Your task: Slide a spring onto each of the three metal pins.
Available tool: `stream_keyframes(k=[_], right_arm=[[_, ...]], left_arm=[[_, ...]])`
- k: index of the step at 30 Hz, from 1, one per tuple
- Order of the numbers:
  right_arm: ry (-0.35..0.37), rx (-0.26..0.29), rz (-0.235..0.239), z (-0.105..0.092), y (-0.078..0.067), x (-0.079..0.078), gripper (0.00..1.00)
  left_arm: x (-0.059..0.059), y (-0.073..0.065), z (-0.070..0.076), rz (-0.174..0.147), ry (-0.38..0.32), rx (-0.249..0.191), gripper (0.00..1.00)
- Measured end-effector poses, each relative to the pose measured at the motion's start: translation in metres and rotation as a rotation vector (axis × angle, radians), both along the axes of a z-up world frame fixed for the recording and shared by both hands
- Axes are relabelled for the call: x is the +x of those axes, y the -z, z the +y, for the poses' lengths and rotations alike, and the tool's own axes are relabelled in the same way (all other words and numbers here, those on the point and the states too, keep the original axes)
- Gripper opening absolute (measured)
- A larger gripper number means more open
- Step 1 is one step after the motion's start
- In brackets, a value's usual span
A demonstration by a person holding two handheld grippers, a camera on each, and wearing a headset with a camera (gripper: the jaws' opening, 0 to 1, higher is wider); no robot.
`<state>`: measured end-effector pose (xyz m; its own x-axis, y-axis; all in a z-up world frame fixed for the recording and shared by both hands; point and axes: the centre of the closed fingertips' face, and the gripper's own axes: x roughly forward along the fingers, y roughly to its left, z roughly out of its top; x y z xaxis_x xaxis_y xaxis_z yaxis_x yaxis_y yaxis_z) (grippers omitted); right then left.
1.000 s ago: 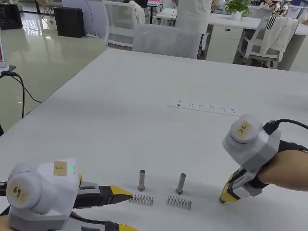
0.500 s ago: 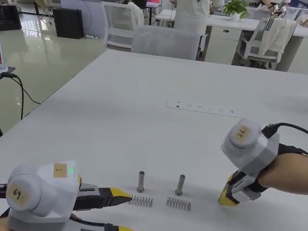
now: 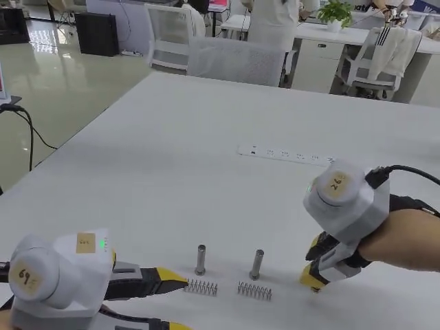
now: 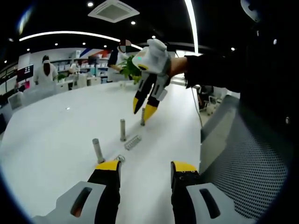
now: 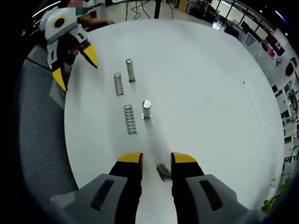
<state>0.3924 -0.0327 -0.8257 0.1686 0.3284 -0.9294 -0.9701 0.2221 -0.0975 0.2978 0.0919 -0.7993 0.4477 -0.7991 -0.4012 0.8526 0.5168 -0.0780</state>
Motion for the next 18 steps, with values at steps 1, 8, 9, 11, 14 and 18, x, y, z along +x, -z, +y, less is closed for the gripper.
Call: stream_keyframes(k=[1,8,9,11,14,18], right_arm=[[-0.006,-0.001,0.001,0.002,0.0,-0.001,0.21],[-0.054,0.004,0.025,0.02,0.006,-0.015,0.19],[-0.06,0.002,0.028,0.022,0.007,-0.017,0.19],[-0.073,-0.001,0.037,0.026,0.01,-0.02,0.18],[-0.084,0.004,0.048,0.033,0.013,-0.023,0.18],[-0.102,-0.002,0.055,0.039,0.018,-0.026,0.17]], left_arm=[[0.0,0.0,0.0,0.001,0.0,0.0,0.36],[0.0,0.0,0.0,-0.001,-0.001,0.002,0.36],[0.0,0.0,0.0,-0.001,-0.001,0.002,0.36],[0.0,0.0,0.0,-0.001,0.0,0.001,0.36],[0.001,0.0,0.0,-0.002,-0.001,0.003,0.36],[0.001,-0.001,0.0,-0.002,-0.001,0.002,0.36]])
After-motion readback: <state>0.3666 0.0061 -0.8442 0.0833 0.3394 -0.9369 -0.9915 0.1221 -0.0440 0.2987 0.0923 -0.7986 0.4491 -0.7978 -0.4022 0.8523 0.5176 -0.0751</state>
